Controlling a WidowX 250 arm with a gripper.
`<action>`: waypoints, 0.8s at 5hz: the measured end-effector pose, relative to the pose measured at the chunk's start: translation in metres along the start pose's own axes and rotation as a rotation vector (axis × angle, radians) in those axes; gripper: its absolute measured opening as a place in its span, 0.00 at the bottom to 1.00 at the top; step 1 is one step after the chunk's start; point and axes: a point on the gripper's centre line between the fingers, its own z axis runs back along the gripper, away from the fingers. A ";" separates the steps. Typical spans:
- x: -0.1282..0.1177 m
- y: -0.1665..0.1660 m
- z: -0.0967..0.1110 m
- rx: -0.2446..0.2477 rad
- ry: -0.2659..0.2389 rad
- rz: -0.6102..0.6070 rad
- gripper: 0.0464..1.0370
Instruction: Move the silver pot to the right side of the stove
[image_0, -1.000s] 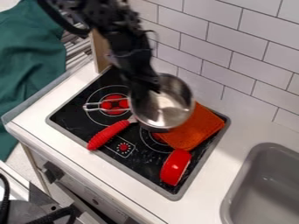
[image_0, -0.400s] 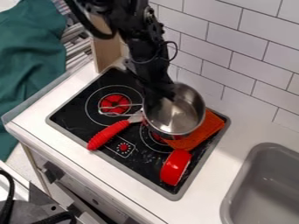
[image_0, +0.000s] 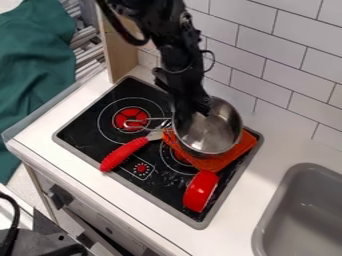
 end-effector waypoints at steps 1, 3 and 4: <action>0.005 -0.005 -0.009 0.004 0.020 -0.016 0.01; 0.005 -0.005 -0.023 -0.013 0.055 0.002 0.03; 0.000 0.000 -0.026 -0.029 0.089 0.030 0.18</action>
